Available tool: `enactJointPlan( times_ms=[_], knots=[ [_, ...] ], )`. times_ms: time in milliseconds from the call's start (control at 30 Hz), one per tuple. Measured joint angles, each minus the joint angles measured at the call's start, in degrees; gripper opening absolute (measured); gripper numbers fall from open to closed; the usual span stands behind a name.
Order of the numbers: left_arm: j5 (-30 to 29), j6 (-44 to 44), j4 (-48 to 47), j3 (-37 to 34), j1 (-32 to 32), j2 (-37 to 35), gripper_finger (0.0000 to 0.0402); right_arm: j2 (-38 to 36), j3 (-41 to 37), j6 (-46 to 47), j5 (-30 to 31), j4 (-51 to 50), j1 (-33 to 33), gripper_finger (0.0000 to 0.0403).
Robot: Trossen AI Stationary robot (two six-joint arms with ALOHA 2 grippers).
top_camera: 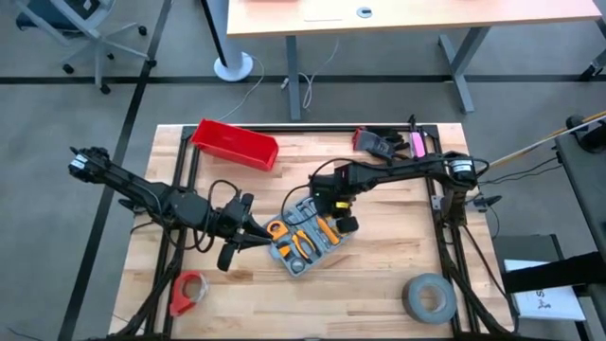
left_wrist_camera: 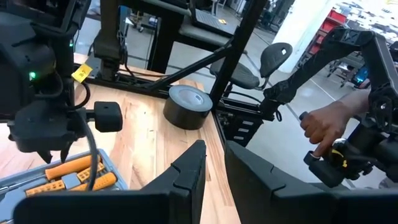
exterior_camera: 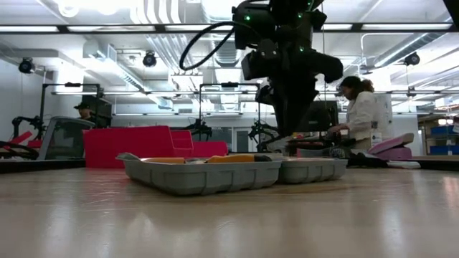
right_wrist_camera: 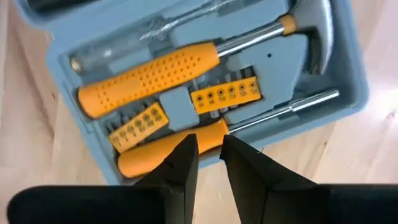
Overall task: Prefit tool cases
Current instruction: Adjust the tools to fit the prefit tool case
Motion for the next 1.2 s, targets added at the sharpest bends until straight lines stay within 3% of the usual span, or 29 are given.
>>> enactJointPlan(
  times_ms=[300,567,833,1200],
  knots=[
    [0.04,1.20,-0.48,0.00,-0.02,0.00,0.0066,0.00,-1.06,-15.76,-3.56,-0.32,0.26,0.0120],
    [0.04,1.97,-0.92,0.00,-0.02,0.00,0.0066,-0.08,2.19,-19.13,1.36,-5.20,0.10,0.0171],
    [0.02,1.97,-0.31,-0.02,-0.01,0.00,0.0066,-0.26,6.19,-20.63,1.38,-6.07,-0.02,0.0169],
    [0.01,2.78,-0.84,1.69,-0.01,0.00,0.0066,2.19,3.87,-19.35,-0.98,-5.17,-0.28,0.0153]
  ],
)
